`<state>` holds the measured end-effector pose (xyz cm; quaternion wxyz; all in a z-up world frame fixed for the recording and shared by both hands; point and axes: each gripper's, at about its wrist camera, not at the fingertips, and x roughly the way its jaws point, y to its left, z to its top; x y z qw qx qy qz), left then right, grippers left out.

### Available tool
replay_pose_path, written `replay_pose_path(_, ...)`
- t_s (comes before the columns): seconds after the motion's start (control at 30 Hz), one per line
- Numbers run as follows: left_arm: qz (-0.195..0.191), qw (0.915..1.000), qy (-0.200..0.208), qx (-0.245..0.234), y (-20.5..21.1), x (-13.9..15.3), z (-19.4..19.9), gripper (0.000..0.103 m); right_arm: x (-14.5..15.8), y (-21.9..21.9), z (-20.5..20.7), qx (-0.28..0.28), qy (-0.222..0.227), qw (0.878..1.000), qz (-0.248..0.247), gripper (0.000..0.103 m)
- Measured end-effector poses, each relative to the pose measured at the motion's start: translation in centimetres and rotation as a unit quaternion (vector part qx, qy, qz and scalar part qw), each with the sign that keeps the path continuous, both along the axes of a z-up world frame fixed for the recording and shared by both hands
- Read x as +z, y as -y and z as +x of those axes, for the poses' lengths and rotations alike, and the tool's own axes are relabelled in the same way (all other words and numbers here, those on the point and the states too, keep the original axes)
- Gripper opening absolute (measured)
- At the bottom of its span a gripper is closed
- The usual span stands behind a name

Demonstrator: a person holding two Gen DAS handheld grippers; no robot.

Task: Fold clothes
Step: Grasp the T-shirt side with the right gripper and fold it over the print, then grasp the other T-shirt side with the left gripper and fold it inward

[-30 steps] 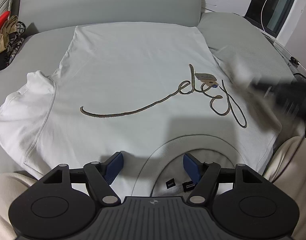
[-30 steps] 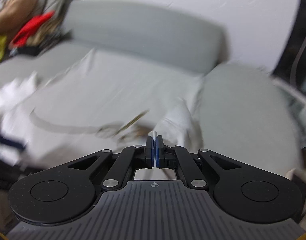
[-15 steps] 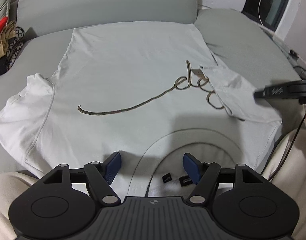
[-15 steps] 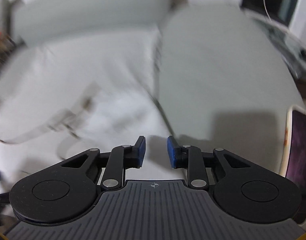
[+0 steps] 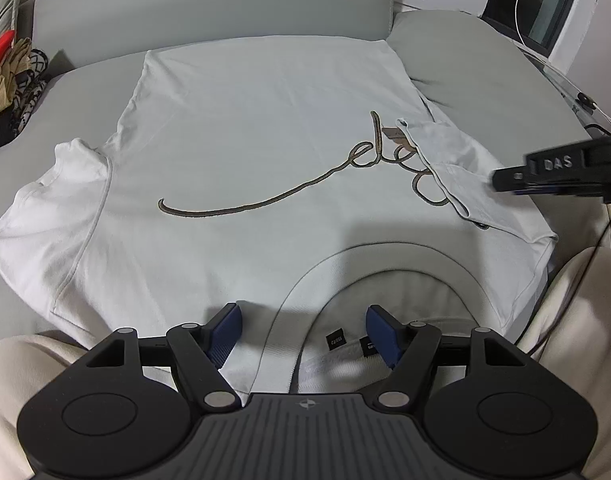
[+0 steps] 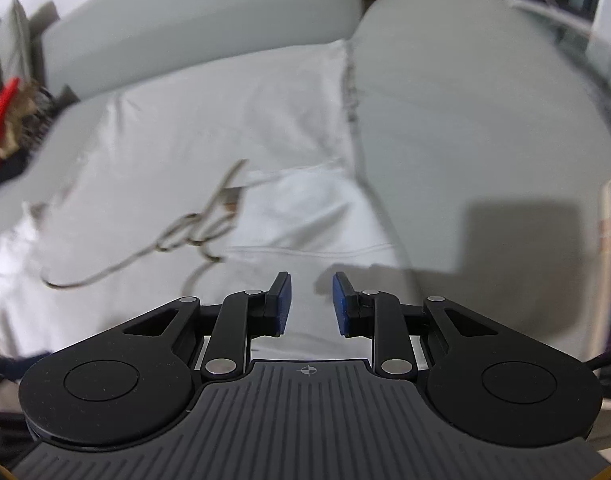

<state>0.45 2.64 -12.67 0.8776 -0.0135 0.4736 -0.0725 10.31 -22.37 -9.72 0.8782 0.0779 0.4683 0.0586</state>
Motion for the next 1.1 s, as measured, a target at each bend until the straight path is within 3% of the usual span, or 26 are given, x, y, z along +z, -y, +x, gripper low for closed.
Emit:
replay_pose_path(0.07,0.0,1.0,0.002,-0.002,0.0,-0.1,-0.2,0.067,-0.7,-0.1,-0.7,0.009,-0.021,0.999,0.036,0.028)
replay_pose_path(0.17,-0.006,0.9999,-0.001,-0.009,0.0,-0.1,-0.4,0.067,-1.6,-1.1,-2.3,0.026,-0.056,0.998,0.028,0.028)
replay_pose_path(0.3,-0.02,0.9993,-0.019,-0.026,-0.5,0.3,-1.3,0.063,-0.2,-2.6,-4.2,0.052,-0.09,0.995,0.006,0.033)
replay_pose_path(0.4,-0.055,0.9984,0.011,-0.002,-2.4,1.4,-2.5,0.056,1.4,-3.3,-5.3,0.066,-0.071,0.995,0.013,0.057)
replay_pose_path(0.5,-0.108,0.9912,0.036,0.067,-6.0,2.2,-2.7,0.046,2.8,-3.6,-5.5,0.061,-0.057,0.996,0.036,0.062)
replay_pose_path(0.6,-0.165,0.9714,0.046,0.164,-10.6,2.2,-2.8,0.05,3.3,-4.1,-4.9,0.051,-0.066,0.994,0.068,0.069)
replay_pose_path(0.67,-0.196,0.9503,0.052,0.236,-14.1,2.0,-3.2,0.061,3.5,-4.3,-4.8,0.046,-0.07,0.993,0.082,0.072)
replay_pose_path(0.8,-0.245,0.9003,0.081,0.351,-20.8,1.2,-4.3,0.061,3.5,-4.6,-5.2,0.049,-0.069,0.993,0.086,0.072)
replay_pose_path(0.93,-0.255,0.8634,0.104,0.423,-25.5,-0.5,-3.9,0.057,3.4,-4.9,-5.2,0.053,-0.075,0.992,0.084,0.072)
replay_pose_path(1.03,-0.273,0.8563,0.111,0.424,-27.7,-1.8,-2.4,0.053,3.5,-5.2,-5.3,0.057,-0.077,0.992,0.082,0.072)
replay_pose_path(1.1,-0.282,0.8568,0.119,0.415,-28.5,-2.2,-1.2,0.052,3.6,-5.4,-5.4,0.058,-0.076,0.992,0.081,0.072)
